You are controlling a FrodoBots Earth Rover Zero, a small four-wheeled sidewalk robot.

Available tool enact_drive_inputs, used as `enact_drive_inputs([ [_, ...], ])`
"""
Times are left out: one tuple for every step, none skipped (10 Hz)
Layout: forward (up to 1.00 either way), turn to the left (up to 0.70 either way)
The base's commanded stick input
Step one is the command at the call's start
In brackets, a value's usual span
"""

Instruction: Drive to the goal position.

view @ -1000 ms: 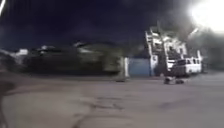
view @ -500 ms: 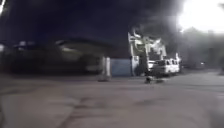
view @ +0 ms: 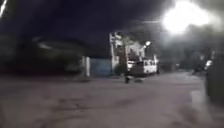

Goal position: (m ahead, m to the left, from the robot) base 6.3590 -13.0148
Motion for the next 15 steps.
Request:
enact_drive_inputs([
  [0.00, -0.53],
  [0.00, -0.63],
  [0.00, -0.69],
  [0.00, -0.52],
  [0.00, 0.00],
  [0.00, 0.00],
  [0.00, 0.00],
  [0.00, 0.00],
  [0.00, 0.00],
  [0.00, 0.00],
  [0.00, 0.00],
  [0.00, 0.00],
  [0.00, 0.00],
  [0.00, -0.18],
  [0.51, -0.34],
])
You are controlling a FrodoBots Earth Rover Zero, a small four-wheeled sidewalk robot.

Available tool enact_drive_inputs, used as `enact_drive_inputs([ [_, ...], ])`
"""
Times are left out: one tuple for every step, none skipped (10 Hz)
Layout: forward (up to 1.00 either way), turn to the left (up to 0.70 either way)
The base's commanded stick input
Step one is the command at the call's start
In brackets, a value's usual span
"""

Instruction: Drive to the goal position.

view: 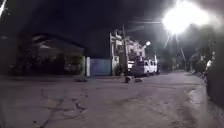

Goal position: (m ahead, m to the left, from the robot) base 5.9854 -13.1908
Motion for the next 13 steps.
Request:
enact_drive_inputs([
  [0.70, -0.35],
  [0.70, -0.35],
  [0.70, -0.35],
  [0.70, -0.35],
  [0.70, -0.35],
  [0.70, -0.35],
  [0.70, -0.35],
  [0.70, -0.35],
  [0.70, -0.35],
  [0.70, -0.35],
  [0.70, -0.35],
  [0.70, -0.35],
  [0.70, -0.35],
])
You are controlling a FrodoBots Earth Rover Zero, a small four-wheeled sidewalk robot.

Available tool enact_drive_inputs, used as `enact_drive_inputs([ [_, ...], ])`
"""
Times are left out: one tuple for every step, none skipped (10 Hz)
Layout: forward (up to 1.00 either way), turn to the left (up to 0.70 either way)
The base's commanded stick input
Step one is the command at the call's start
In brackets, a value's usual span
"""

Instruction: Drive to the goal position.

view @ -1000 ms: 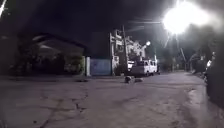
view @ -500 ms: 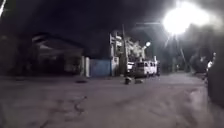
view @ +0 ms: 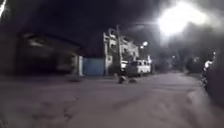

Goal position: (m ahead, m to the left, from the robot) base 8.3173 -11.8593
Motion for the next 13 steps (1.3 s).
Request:
enact_drive_inputs([
  [0.70, -0.34],
  [0.70, -0.02],
  [0.70, 0.00],
  [0.70, 0.00],
  [0.70, -0.06],
  [0.70, -0.21],
  [0.70, -0.35],
  [0.70, -0.35],
  [0.70, -0.35],
  [0.70, -0.35],
  [0.70, -0.35],
  [0.70, -0.35],
  [0.70, -0.35],
])
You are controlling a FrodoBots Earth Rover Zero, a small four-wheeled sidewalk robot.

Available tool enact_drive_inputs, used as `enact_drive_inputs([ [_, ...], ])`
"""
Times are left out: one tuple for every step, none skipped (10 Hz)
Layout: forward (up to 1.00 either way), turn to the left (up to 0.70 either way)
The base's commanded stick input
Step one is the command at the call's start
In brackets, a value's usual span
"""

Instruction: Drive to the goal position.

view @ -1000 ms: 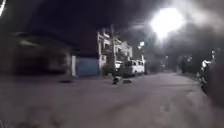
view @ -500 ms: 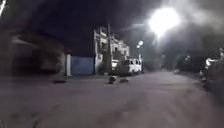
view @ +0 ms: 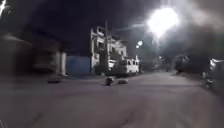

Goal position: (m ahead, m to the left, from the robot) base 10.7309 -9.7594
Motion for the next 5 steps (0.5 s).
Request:
enact_drive_inputs([
  [0.70, -0.35],
  [0.70, -0.35],
  [0.70, -0.35],
  [0.70, -0.35],
  [0.70, -0.35],
])
